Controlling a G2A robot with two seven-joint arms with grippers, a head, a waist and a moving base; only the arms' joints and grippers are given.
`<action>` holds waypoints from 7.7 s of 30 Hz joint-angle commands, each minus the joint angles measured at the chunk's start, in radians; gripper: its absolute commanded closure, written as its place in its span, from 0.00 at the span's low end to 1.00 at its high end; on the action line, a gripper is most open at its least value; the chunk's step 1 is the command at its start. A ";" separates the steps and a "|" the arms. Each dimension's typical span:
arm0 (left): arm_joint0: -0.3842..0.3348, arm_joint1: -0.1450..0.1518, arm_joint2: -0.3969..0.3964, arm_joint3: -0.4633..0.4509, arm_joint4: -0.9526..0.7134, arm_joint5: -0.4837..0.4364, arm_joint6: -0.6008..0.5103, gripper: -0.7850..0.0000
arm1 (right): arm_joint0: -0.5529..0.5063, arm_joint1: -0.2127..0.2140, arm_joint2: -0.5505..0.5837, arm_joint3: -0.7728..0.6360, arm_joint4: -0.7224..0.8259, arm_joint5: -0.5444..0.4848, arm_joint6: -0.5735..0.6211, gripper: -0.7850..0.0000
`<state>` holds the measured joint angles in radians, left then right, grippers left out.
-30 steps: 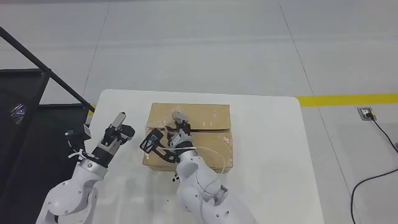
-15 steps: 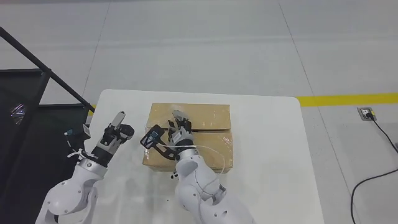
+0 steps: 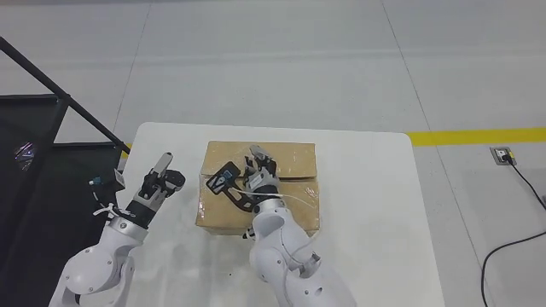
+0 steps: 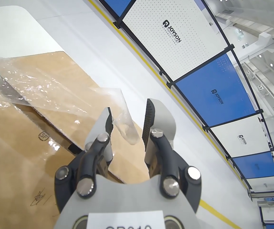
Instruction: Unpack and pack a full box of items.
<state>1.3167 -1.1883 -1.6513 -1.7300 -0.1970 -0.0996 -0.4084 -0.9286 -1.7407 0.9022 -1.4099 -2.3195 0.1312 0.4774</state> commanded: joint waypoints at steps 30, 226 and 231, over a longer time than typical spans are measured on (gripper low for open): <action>0.011 0.019 -0.015 -0.021 -0.091 -0.074 -0.229 0.00 | -0.030 -0.017 0.097 -0.342 0.273 -0.414 0.384 1.00; -0.205 0.038 0.242 0.147 -0.022 0.002 -0.154 0.00 | 0.285 0.249 0.405 0.161 1.733 -0.136 0.763 1.00; -0.191 0.040 0.227 0.141 -0.026 -0.005 -0.147 0.00 | 0.243 0.264 0.443 0.099 1.759 -0.164 0.748 1.00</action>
<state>1.1230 -1.1485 -1.4205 -1.5877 -0.2215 -0.1029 -0.5577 -0.6775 -1.4782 1.3409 -1.2960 -0.5664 -0.0231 1.2321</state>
